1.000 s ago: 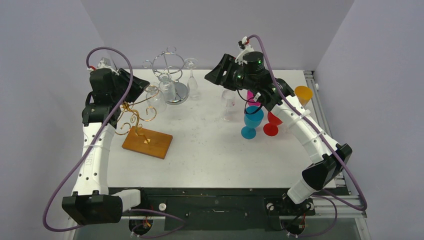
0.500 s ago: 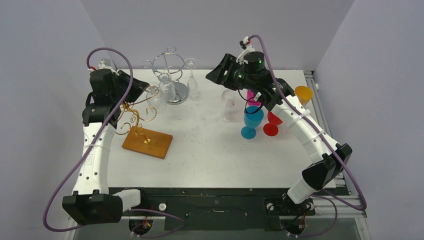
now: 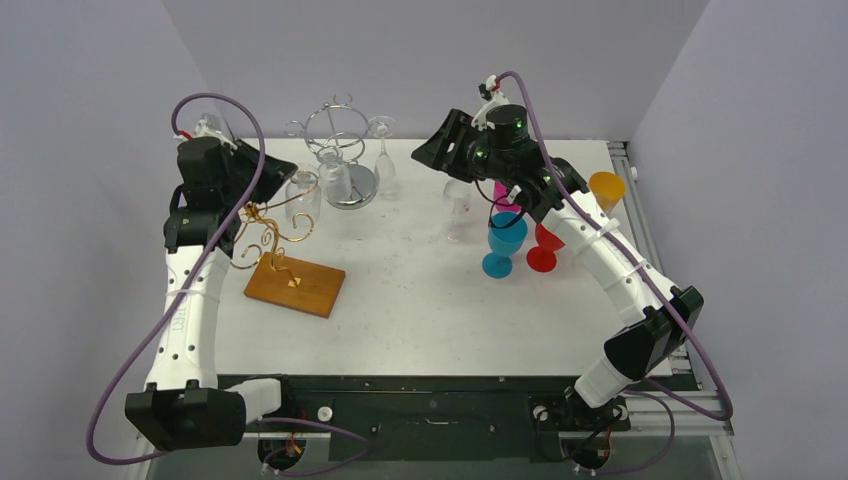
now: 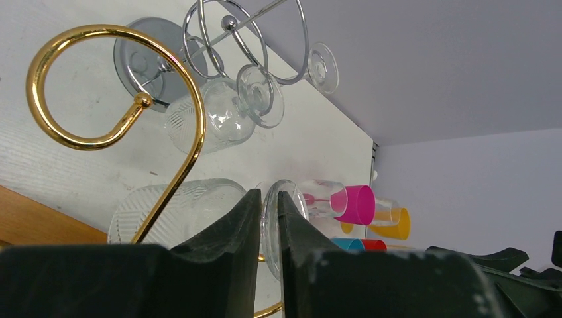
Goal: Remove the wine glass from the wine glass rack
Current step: Pick up the wine glass from the wine rack.
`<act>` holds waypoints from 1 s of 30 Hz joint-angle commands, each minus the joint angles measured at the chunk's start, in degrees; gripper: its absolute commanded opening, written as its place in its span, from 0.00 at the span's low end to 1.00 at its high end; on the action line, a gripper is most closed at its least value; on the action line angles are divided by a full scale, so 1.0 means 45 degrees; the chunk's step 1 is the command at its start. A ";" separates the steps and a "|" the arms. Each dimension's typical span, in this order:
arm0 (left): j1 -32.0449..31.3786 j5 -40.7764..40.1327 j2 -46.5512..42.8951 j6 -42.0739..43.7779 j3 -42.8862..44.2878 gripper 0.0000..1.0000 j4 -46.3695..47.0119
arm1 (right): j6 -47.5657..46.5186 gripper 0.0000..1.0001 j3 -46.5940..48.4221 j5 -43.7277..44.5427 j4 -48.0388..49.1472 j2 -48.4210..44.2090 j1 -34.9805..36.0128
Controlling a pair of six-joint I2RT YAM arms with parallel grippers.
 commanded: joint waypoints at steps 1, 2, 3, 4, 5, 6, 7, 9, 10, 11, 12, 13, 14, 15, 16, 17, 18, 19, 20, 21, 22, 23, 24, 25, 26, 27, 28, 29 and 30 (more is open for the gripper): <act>0.0098 0.0331 -0.0310 0.0202 0.0318 0.06 0.0808 | 0.0019 0.50 -0.0011 -0.0025 0.0611 -0.0675 -0.0083; 0.0116 0.0363 -0.0321 0.0187 0.0323 0.05 0.0821 | 0.0019 0.50 -0.0021 -0.0020 0.0607 -0.0675 -0.0083; 0.0122 0.0420 -0.0324 0.0178 0.0295 0.03 0.0868 | 0.0019 0.50 -0.0028 -0.0015 0.0593 -0.0668 -0.0084; 0.0151 0.0498 -0.0328 0.0113 0.0287 0.02 0.0888 | 0.0019 0.50 -0.0030 -0.0015 0.0573 -0.0663 -0.0084; 0.0169 0.0554 -0.0340 0.0063 0.0252 0.00 0.0982 | 0.0009 0.50 -0.0031 0.0001 0.0567 -0.0672 -0.0084; 0.0202 0.0683 -0.0346 -0.0018 0.0237 0.00 0.1024 | 0.0002 0.50 -0.0031 0.0003 0.0562 -0.0664 -0.0084; 0.0214 0.0753 -0.0359 -0.0061 0.0171 0.00 0.1109 | 0.0000 0.50 -0.0031 0.0020 0.0551 -0.0673 -0.0084; 0.0266 0.1005 -0.0396 -0.0233 0.0063 0.00 0.1305 | -0.0032 0.49 -0.0031 0.0049 0.0530 -0.0670 -0.0084; 0.0319 0.1191 -0.0413 -0.0390 0.0025 0.00 0.1371 | -0.0038 0.50 -0.0031 0.0057 0.0508 -0.0669 -0.0084; 0.0376 0.1310 -0.0435 -0.0462 -0.0028 0.00 0.1518 | -0.0049 0.49 -0.0031 0.0097 0.0484 -0.0665 -0.0084; 0.0408 0.1517 -0.0451 -0.0628 -0.0070 0.00 0.1604 | -0.0066 0.49 -0.0041 0.0150 0.0463 -0.0667 -0.0079; 0.0467 0.1639 -0.0479 -0.0708 -0.0135 0.00 0.1772 | -0.0073 0.49 -0.0046 0.0166 0.0433 -0.0674 -0.0082; 0.0493 0.1838 -0.0493 -0.0856 -0.0152 0.00 0.1848 | -0.0102 0.49 -0.0039 0.0178 0.0428 -0.0670 -0.0083; 0.0537 0.1927 -0.0518 -0.1005 -0.0209 0.00 0.1999 | -0.0119 0.49 -0.0035 0.0180 0.0400 -0.0664 -0.0084; 0.0577 0.2135 -0.0542 -0.1092 -0.0238 0.00 0.2098 | -0.0118 0.49 -0.0042 0.0181 0.0392 -0.0653 -0.0084; 0.0650 0.2260 -0.0570 -0.1318 -0.0348 0.00 0.2315 | -0.0118 0.49 -0.0046 0.0181 0.0396 -0.0645 -0.0084; 0.0682 0.2550 -0.0587 -0.1424 -0.0405 0.00 0.2462 | -0.0118 0.49 -0.0049 0.0181 0.0400 -0.0653 -0.0084; 0.0745 0.2693 -0.0625 -0.1679 -0.0546 0.00 0.2777 | -0.0118 0.49 -0.0050 0.0181 0.0383 -0.0650 -0.0084; 0.0778 0.3024 -0.0634 -0.1819 -0.0723 0.00 0.3149 | -0.0118 0.49 -0.0041 0.0181 0.0384 -0.0646 -0.0084; 0.0867 0.3203 -0.0651 -0.2095 -0.0827 0.00 0.3338 | -0.0133 0.49 -0.0036 0.0181 0.0355 -0.0643 -0.0084; 0.0888 0.3460 -0.0690 -0.2213 -0.0979 0.00 0.3660 | -0.0135 0.49 -0.0032 0.0191 0.0350 -0.0643 -0.0074; 0.0929 0.3621 -0.0706 -0.2399 -0.1023 0.00 0.3749 | -0.0151 0.49 -0.0031 0.0196 0.0337 -0.0633 -0.0079; 0.0958 0.3717 -0.0708 -0.2462 -0.1081 0.00 0.3885 | -0.0154 0.49 -0.0021 0.0190 0.0331 -0.0628 -0.0083; 0.1019 0.3852 -0.0725 -0.2598 -0.1104 0.00 0.3940 | -0.0166 0.49 -0.0016 0.0196 0.0322 -0.0599 -0.0083; 0.1042 0.3910 -0.0737 -0.2660 -0.1131 0.00 0.4021 | -0.0171 0.49 -0.0013 0.0209 0.0314 -0.0592 -0.0084; 0.1104 0.4027 -0.0749 -0.2769 -0.1158 0.00 0.4057 | -0.0165 0.49 -0.0022 0.0205 0.0298 -0.0581 -0.0084; 0.1144 0.4076 -0.0787 -0.2814 -0.1188 0.00 0.4133 | -0.0171 0.49 -0.0029 0.0207 0.0292 -0.0582 -0.0084; 0.1163 0.4176 -0.0804 -0.2896 -0.1206 0.00 0.4152 | -0.0175 0.49 -0.0030 0.0204 0.0300 -0.0583 -0.0074; 0.1193 0.4199 -0.0845 -0.2926 -0.1235 0.00 0.4166 | -0.0186 0.49 -0.0031 0.0212 0.0293 -0.0583 -0.0079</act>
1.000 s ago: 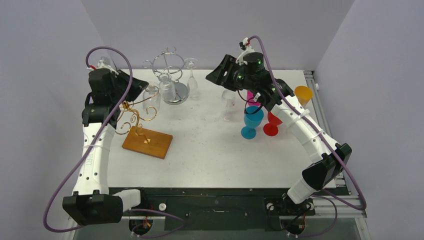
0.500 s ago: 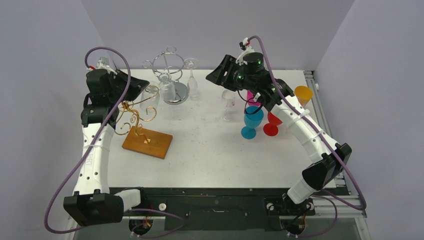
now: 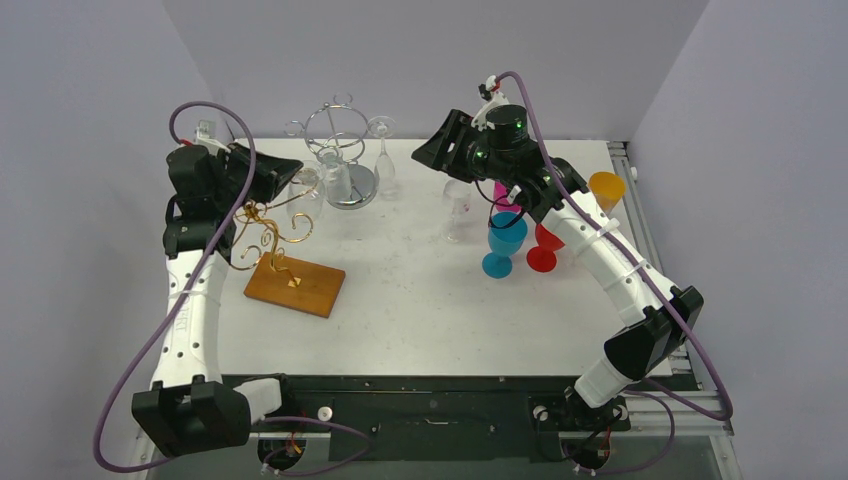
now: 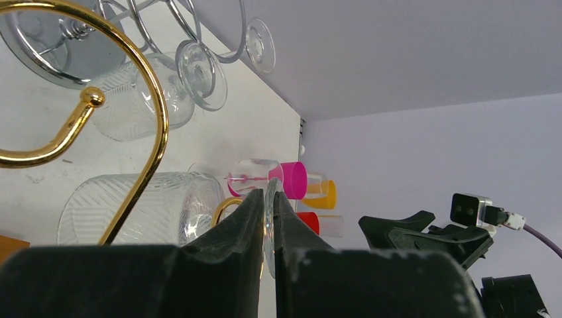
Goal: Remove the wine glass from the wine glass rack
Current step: Pick up the wine glass from the wine rack.
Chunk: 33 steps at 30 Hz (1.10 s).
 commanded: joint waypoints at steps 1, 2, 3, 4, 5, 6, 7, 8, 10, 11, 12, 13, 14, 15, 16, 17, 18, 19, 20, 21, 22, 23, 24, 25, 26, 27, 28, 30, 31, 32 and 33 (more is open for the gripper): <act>0.0187 0.0909 -0.0638 -0.0641 0.0130 0.00 0.1755 | -0.0179 0.49 -0.0026 0.0206 0.0308 -0.0564 -0.0078; 0.0184 0.0914 -0.0692 -0.0669 0.0095 0.00 0.1758 | -0.0180 0.49 -0.0031 0.0219 0.0299 -0.0554 -0.0081; 0.0183 0.0928 -0.0727 -0.0739 0.0066 0.00 0.1782 | -0.0181 0.49 -0.0025 0.0215 0.0298 -0.0552 -0.0083; 0.0183 0.0943 -0.0793 -0.0767 -0.0009 0.00 0.1819 | -0.0181 0.49 -0.0030 0.0212 0.0311 -0.0558 -0.0084; 0.0192 0.0979 -0.0807 -0.0793 -0.0015 0.00 0.1813 | -0.0181 0.49 -0.0034 0.0211 0.0304 -0.0563 -0.0084; 0.0219 0.0998 -0.0861 -0.0794 -0.0053 0.00 0.1793 | -0.0181 0.49 -0.0025 0.0221 0.0288 -0.0549 -0.0084; 0.0230 0.1037 -0.0910 -0.0819 -0.0076 0.00 0.1790 | -0.0191 0.49 -0.0028 0.0228 0.0292 -0.0557 -0.0074; 0.0263 0.1056 -0.0975 -0.0836 -0.0132 0.00 0.1787 | -0.0196 0.49 -0.0022 0.0229 0.0276 -0.0562 -0.0079; 0.0354 0.1122 -0.1077 -0.0912 -0.0206 0.00 0.1786 | -0.0201 0.49 -0.0017 0.0230 0.0247 -0.0554 -0.0074; 0.0356 0.1146 -0.1115 -0.0922 -0.0257 0.00 0.1786 | -0.0211 0.49 -0.0016 0.0230 0.0243 -0.0549 -0.0076; 0.0387 0.1152 -0.1187 -0.0929 -0.0266 0.00 0.1762 | -0.0218 0.49 -0.0016 0.0230 0.0224 -0.0560 -0.0080; 0.0402 0.1153 -0.1219 -0.0931 -0.0292 0.00 0.1735 | -0.0229 0.49 -0.0016 0.0225 0.0221 -0.0552 -0.0083; 0.0403 0.1154 -0.1292 -0.0941 -0.0313 0.00 0.1690 | -0.0237 0.49 -0.0016 0.0228 0.0194 -0.0556 -0.0083; 0.0399 0.1154 -0.1330 -0.0946 -0.0343 0.00 0.1630 | -0.0239 0.49 -0.0026 0.0230 0.0187 -0.0560 -0.0094; 0.0408 0.1178 -0.1373 -0.0950 -0.0358 0.00 0.1611 | -0.0240 0.49 -0.0031 0.0230 0.0186 -0.0553 -0.0086; 0.0415 0.1176 -0.1400 -0.0951 -0.0393 0.00 0.1586 | -0.0240 0.49 -0.0035 0.0230 0.0182 -0.0559 -0.0095; 0.0416 0.1174 -0.1439 -0.0951 -0.0402 0.00 0.1589 | -0.0240 0.49 -0.0035 0.0230 0.0170 -0.0548 -0.0101; 0.0412 0.1164 -0.1498 -0.0951 -0.0458 0.00 0.1551 | -0.0250 0.49 -0.0026 0.0230 0.0165 -0.0566 -0.0093; 0.0414 0.1156 -0.1521 -0.0951 -0.0484 0.00 0.1532 | -0.0267 0.49 -0.0019 0.0230 0.0132 -0.0574 -0.0101; 0.0431 0.1155 -0.1577 -0.0951 -0.0512 0.00 0.1523 | -0.0273 0.49 -0.0018 0.0230 0.0116 -0.0579 -0.0102; 0.0443 0.1144 -0.1609 -0.0951 -0.0530 0.00 0.1508 | -0.0292 0.49 -0.0031 0.0230 0.0115 -0.0587 -0.0093; 0.0448 0.1139 -0.1687 -0.0942 -0.0568 0.00 0.1468 | -0.0295 0.49 -0.0043 0.0245 0.0095 -0.0605 -0.0089; 0.0471 0.1111 -0.1723 -0.0915 -0.0587 0.00 0.1432 | -0.0298 0.49 -0.0062 0.0247 0.0088 -0.0604 -0.0100; 0.0504 0.1103 -0.1774 -0.0894 -0.0587 0.00 0.1336 | -0.0298 0.49 -0.0078 0.0240 0.0088 -0.0613 -0.0092; 0.0529 0.1087 -0.1805 -0.0844 -0.0577 0.00 0.1278 | -0.0299 0.49 -0.0100 0.0233 0.0085 -0.0625 -0.0101; 0.0562 0.1042 -0.1863 -0.0800 -0.0555 0.00 0.1127 | -0.0299 0.49 -0.0117 0.0241 0.0082 -0.0624 -0.0102; 0.0567 0.0950 -0.1889 -0.0694 -0.0542 0.00 0.1037 | -0.0299 0.49 -0.0144 0.0248 0.0072 -0.0647 -0.0103; 0.0619 0.0848 -0.1975 -0.0572 -0.0508 0.00 0.0826 | -0.0299 0.49 -0.0184 0.0250 0.0066 -0.0672 -0.0103; 0.0658 0.0815 -0.2027 -0.0537 -0.0519 0.00 0.0726 | -0.0313 0.49 -0.0198 0.0250 0.0063 -0.0686 -0.0103; 0.0693 0.0709 -0.2059 -0.0462 -0.0511 0.00 0.0660 | -0.0316 0.49 -0.0203 0.0250 0.0053 -0.0712 -0.0103; 0.0730 0.0677 -0.2102 -0.0423 -0.0510 0.00 0.0548 | -0.0332 0.49 -0.0207 0.0260 0.0035 -0.0723 -0.0103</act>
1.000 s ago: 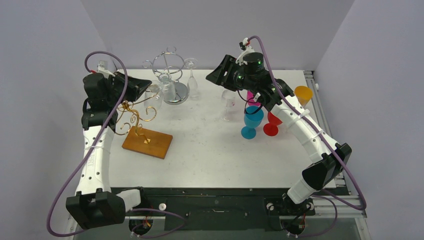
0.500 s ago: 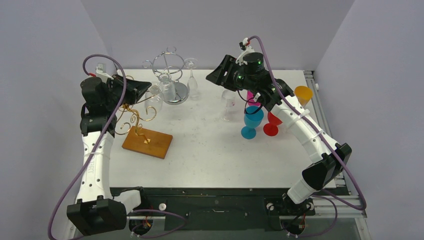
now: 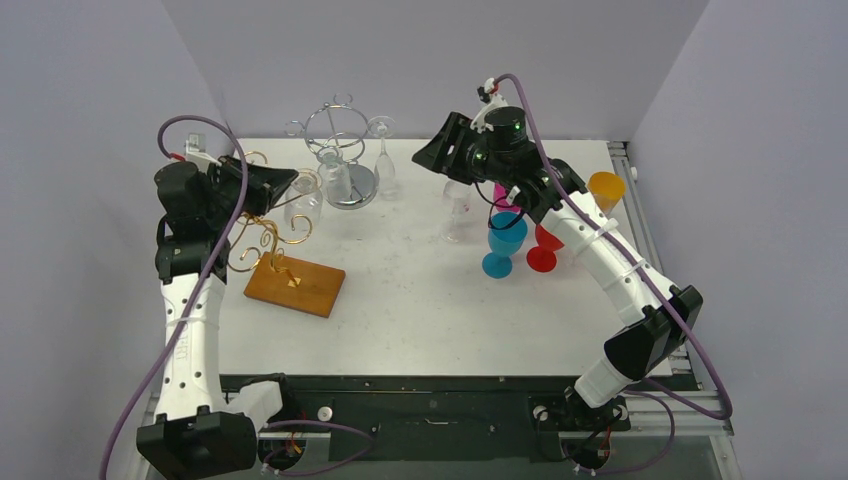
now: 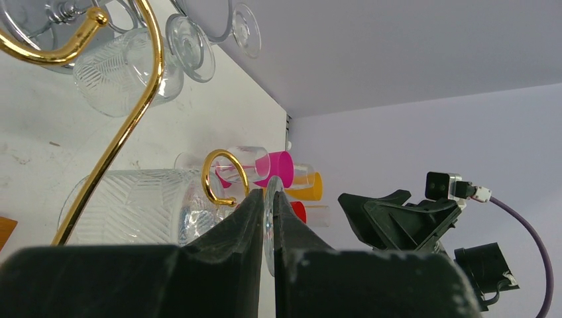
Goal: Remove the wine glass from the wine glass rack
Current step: Pick up the wine glass from the wine rack.
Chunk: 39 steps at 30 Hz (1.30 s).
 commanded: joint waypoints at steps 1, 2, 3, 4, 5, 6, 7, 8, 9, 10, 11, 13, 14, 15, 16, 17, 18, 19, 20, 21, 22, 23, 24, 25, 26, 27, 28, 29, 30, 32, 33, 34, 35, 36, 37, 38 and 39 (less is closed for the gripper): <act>0.0239 -0.0119 -0.0654 0.0247 0.0272 0.00 0.0513 | -0.0262 0.49 -0.0133 0.0257 0.0034 -0.0741 -0.0084; 0.0280 -0.0142 -0.0681 0.0254 0.0248 0.00 0.0486 | -0.0274 0.49 -0.0131 0.0271 0.0027 -0.0740 -0.0091; 0.0330 -0.0194 -0.0699 0.0274 0.0186 0.00 0.0472 | -0.0269 0.49 -0.0159 0.0281 0.0022 -0.0750 -0.0093; 0.0358 -0.0251 -0.0732 0.0269 0.0156 0.00 0.0462 | -0.0281 0.49 -0.0164 0.0282 0.0009 -0.0747 -0.0089; 0.0413 -0.0276 -0.0753 0.0265 0.0095 0.00 0.0483 | -0.0292 0.49 -0.0167 0.0284 0.0004 -0.0744 -0.0091; 0.0438 -0.0310 -0.0770 0.0262 0.0062 0.00 0.0500 | -0.0301 0.49 -0.0168 0.0284 -0.0005 -0.0755 -0.0093; 0.0491 -0.0316 -0.0772 0.0252 0.0022 0.00 0.0557 | -0.0302 0.49 -0.0183 0.0284 -0.0013 -0.0757 -0.0093; 0.0536 -0.0330 -0.0774 0.0215 0.0006 0.00 0.0585 | -0.0304 0.49 -0.0186 0.0294 -0.0014 -0.0744 -0.0094; 0.0628 -0.0336 -0.0765 0.0189 -0.0002 0.00 0.0661 | -0.0304 0.49 -0.0177 0.0301 -0.0028 -0.0732 -0.0094; 0.0682 -0.0330 -0.0743 0.0121 0.0004 0.00 0.0706 | -0.0319 0.49 -0.0171 0.0302 -0.0033 -0.0704 -0.0094; 0.0787 -0.0345 -0.0713 0.0094 0.0037 0.00 0.0798 | -0.0321 0.49 -0.0160 0.0303 -0.0056 -0.0693 -0.0094; 0.0904 -0.0374 -0.0609 0.0001 0.0147 0.00 0.0857 | -0.0338 0.49 -0.0118 0.0287 -0.0093 -0.0670 -0.0094; 0.0928 -0.0418 -0.0575 -0.0033 0.0249 0.00 0.0853 | -0.0351 0.49 -0.0102 0.0299 -0.0096 -0.0674 -0.0094; 0.0960 -0.0448 -0.0495 -0.0062 0.0285 0.00 0.0845 | -0.0360 0.49 -0.0096 0.0292 -0.0108 -0.0660 -0.0094; 0.0993 -0.0519 -0.0459 -0.0117 0.0337 0.00 0.0857 | -0.0361 0.49 -0.0067 0.0291 -0.0104 -0.0651 -0.0084; 0.1002 -0.0557 -0.0413 -0.0143 0.0349 0.00 0.0919 | -0.0372 0.49 -0.0049 0.0287 -0.0130 -0.0610 -0.0091; 0.1023 -0.0600 -0.0389 -0.0235 0.0372 0.00 0.0982 | -0.0387 0.49 -0.0012 0.0285 -0.0134 -0.0587 -0.0093; 0.1026 -0.0598 -0.0322 -0.0280 0.0386 0.00 0.1131 | -0.0403 0.49 0.0027 0.0285 -0.0167 -0.0570 -0.0093; 0.1029 -0.0610 -0.0285 -0.0353 0.0430 0.00 0.1195 | -0.0402 0.49 0.0037 0.0284 -0.0182 -0.0557 -0.0094; 0.1039 -0.0614 -0.0159 -0.0390 0.0483 0.00 0.1262 | -0.0407 0.49 0.0069 0.0284 -0.0188 -0.0533 -0.0103; 0.1032 -0.0604 -0.0096 -0.0397 0.0601 0.00 0.1270 | -0.0404 0.49 0.0087 0.0269 -0.0202 -0.0519 -0.0108; 0.1041 -0.0632 0.0020 -0.0387 0.0657 0.00 0.1264 | -0.0417 0.49 0.0115 0.0267 -0.0228 -0.0509 -0.0112; 0.1057 -0.0662 0.0072 -0.0385 0.0762 0.00 0.1246 | -0.0419 0.49 0.0130 0.0265 -0.0232 -0.0497 -0.0103; 0.1073 -0.0705 0.0154 -0.0398 0.0805 0.00 0.1243 | -0.0435 0.49 0.0150 0.0265 -0.0235 -0.0499 -0.0116; 0.1085 -0.0728 0.0188 -0.0401 0.0877 0.00 0.1265 | -0.0428 0.49 0.0157 0.0245 -0.0226 -0.0482 -0.0134; 0.1096 -0.0760 0.0247 -0.0417 0.0902 0.00 0.1281 | -0.0438 0.49 0.0177 0.0230 -0.0243 -0.0461 -0.0158; 0.1095 -0.0766 0.0325 -0.0439 0.0935 0.00 0.1338 | -0.0445 0.49 0.0190 0.0218 -0.0262 -0.0454 -0.0165; 0.1111 -0.0770 0.0371 -0.0505 0.0951 0.00 0.1357 | -0.0442 0.49 0.0214 0.0209 -0.0269 -0.0434 -0.0185; 0.1109 -0.0770 0.0429 -0.0560 0.0948 0.00 0.1464 | -0.0441 0.49 0.0218 0.0198 -0.0273 -0.0440 -0.0198; 0.1115 -0.0756 0.0511 -0.0725 0.0920 0.00 0.1651 | -0.0441 0.49 0.0222 0.0190 -0.0285 -0.0444 -0.0209; 0.1121 -0.0753 0.0532 -0.0874 0.0896 0.00 0.1719 | -0.0441 0.49 0.0237 0.0187 -0.0280 -0.0422 -0.0225; 0.1136 -0.0762 0.0543 -0.0931 0.0882 0.00 0.1828 | -0.0450 0.49 0.0239 0.0187 -0.0306 -0.0424 -0.0228; 0.1169 -0.0803 0.0548 -0.1048 0.0877 0.00 0.1846 | -0.0458 0.49 0.0256 0.0187 -0.0310 -0.0417 -0.0230; 0.1168 -0.0826 0.0552 -0.1106 0.0863 0.00 0.1914 | -0.0460 0.49 0.0259 0.0187 -0.0298 -0.0412 -0.0230; 0.1191 -0.0868 0.0552 -0.1248 0.0828 0.00 0.1967 | -0.0460 0.49 0.0275 0.0191 -0.0297 -0.0424 -0.0230; 0.1189 -0.0878 0.0563 -0.1314 0.0829 0.00 0.2076 | -0.0470 0.49 0.0278 0.0189 -0.0324 -0.0425 -0.0230; 0.1192 -0.0964 0.0568 -0.1422 0.0810 0.00 0.2097 | -0.0475 0.49 0.0295 0.0187 -0.0329 -0.0412 -0.0230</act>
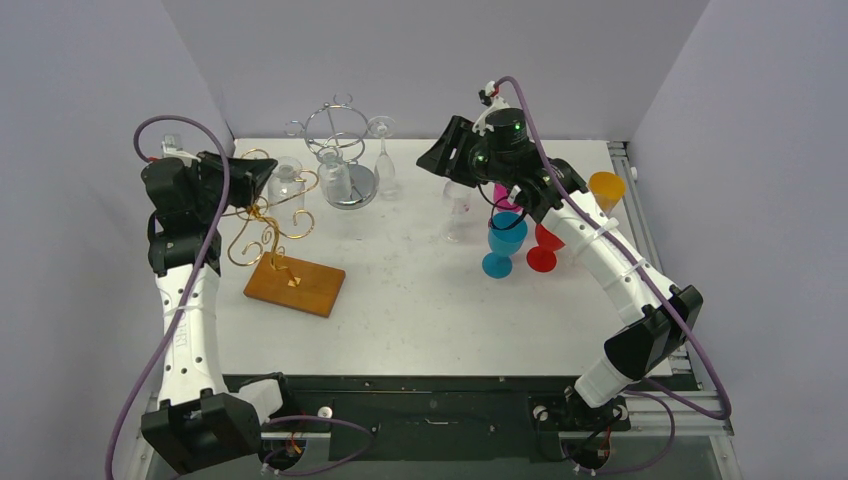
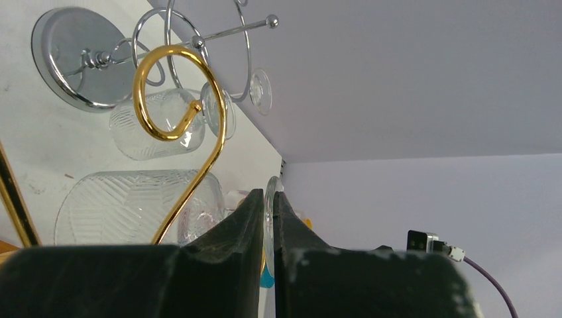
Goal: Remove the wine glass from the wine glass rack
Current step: Pick up the wine glass from the wine rack.
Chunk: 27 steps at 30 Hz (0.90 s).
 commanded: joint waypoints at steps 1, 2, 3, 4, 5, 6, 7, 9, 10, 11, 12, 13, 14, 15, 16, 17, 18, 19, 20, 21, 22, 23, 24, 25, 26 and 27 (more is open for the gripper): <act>0.0115 -0.0329 -0.0011 -0.0648 0.0664 0.00 0.1632 | -0.0192 0.49 0.0469 0.0099 0.0158 -0.0394 -0.0070; 0.0123 -0.0413 -0.0011 -0.0803 0.0588 0.00 0.1684 | -0.0183 0.49 0.0475 0.0099 0.0162 -0.0391 -0.0070; 0.0118 -0.0453 0.0009 -0.0959 0.0543 0.00 0.1849 | -0.0176 0.49 0.0479 0.0099 0.0141 -0.0379 -0.0070; 0.0129 -0.0460 0.0019 -0.1018 0.0470 0.00 0.1969 | -0.0175 0.49 0.0480 0.0099 0.0144 -0.0384 -0.0070; 0.0121 -0.0446 0.0061 -0.1159 0.0445 0.00 0.2038 | -0.0179 0.49 0.0480 0.0099 0.0146 -0.0402 -0.0070; 0.0124 -0.0417 0.0084 -0.1225 0.0426 0.00 0.2201 | -0.0176 0.49 0.0480 0.0089 0.0147 -0.0405 -0.0070; 0.0128 -0.0381 0.0145 -0.1348 0.0423 0.00 0.2281 | -0.0174 0.49 0.0495 0.0094 0.0147 -0.0397 -0.0070; 0.0115 -0.0356 0.0224 -0.1501 0.0386 0.00 0.2482 | -0.0191 0.49 0.0543 0.0099 0.0120 -0.0375 -0.0070; 0.0128 -0.0343 0.0253 -0.1533 0.0407 0.00 0.2606 | -0.0192 0.49 0.0561 0.0099 0.0111 -0.0372 -0.0070; 0.0120 -0.0319 0.0324 -0.1571 0.0475 0.00 0.2639 | -0.0193 0.49 0.0579 0.0109 0.0110 -0.0370 -0.0070; 0.0115 -0.0305 0.0372 -0.1568 0.0506 0.00 0.2679 | -0.0203 0.49 0.0588 0.0114 0.0104 -0.0369 -0.0070; 0.0128 -0.0275 0.0427 -0.1565 0.0568 0.00 0.2695 | -0.0200 0.49 0.0581 0.0117 0.0096 -0.0354 -0.0070; 0.0120 -0.0244 0.0490 -0.1565 0.0592 0.00 0.2732 | -0.0195 0.49 0.0579 0.0118 0.0090 -0.0352 -0.0070; 0.0100 -0.0196 0.0523 -0.1579 0.0609 0.00 0.2751 | -0.0194 0.49 0.0578 0.0118 0.0090 -0.0355 -0.0070; 0.0097 -0.0166 0.0572 -0.1582 0.0602 0.00 0.2785 | -0.0213 0.49 0.0578 0.0128 0.0074 -0.0352 -0.0056; 0.0094 -0.0060 0.0564 -0.1705 0.0524 0.00 0.2856 | -0.0213 0.49 0.0578 0.0145 0.0072 -0.0365 -0.0053; 0.0094 -0.0029 0.0544 -0.1781 0.0472 0.00 0.2972 | -0.0217 0.49 0.0578 0.0152 0.0075 -0.0367 -0.0037; 0.0103 0.0014 0.0521 -0.1902 0.0369 0.00 0.3047 | -0.0225 0.49 0.0578 0.0156 0.0082 -0.0358 -0.0034; 0.0098 0.0017 0.0484 -0.1938 0.0336 0.00 0.3103 | -0.0225 0.49 0.0578 0.0157 0.0072 -0.0364 -0.0017; 0.0094 -0.0024 0.0461 -0.2024 0.0267 0.00 0.3132 | -0.0219 0.49 0.0588 0.0172 0.0071 -0.0367 -0.0005; 0.0104 -0.0050 0.0381 -0.2097 0.0217 0.00 0.3266 | -0.0224 0.49 0.0590 0.0175 0.0060 -0.0358 0.0019; 0.0110 -0.0119 0.0342 -0.2269 0.0100 0.00 0.3331 | -0.0228 0.49 0.0584 0.0191 0.0055 -0.0361 0.0023; 0.0112 -0.0156 0.0234 -0.2366 0.0026 0.00 0.3511 | -0.0226 0.49 0.0589 0.0204 0.0051 -0.0365 0.0054; 0.0122 -0.0199 0.0200 -0.2527 -0.0069 0.00 0.3561 | -0.0219 0.49 0.0584 0.0213 0.0050 -0.0363 0.0060; 0.0100 -0.0136 0.0189 -0.2576 -0.0088 0.00 0.3930 | -0.0224 0.49 0.0579 0.0215 0.0050 -0.0353 0.0075; 0.0105 -0.0097 0.0206 -0.2549 -0.0015 0.00 0.3965 | -0.0218 0.49 0.0579 0.0216 0.0050 -0.0351 0.0080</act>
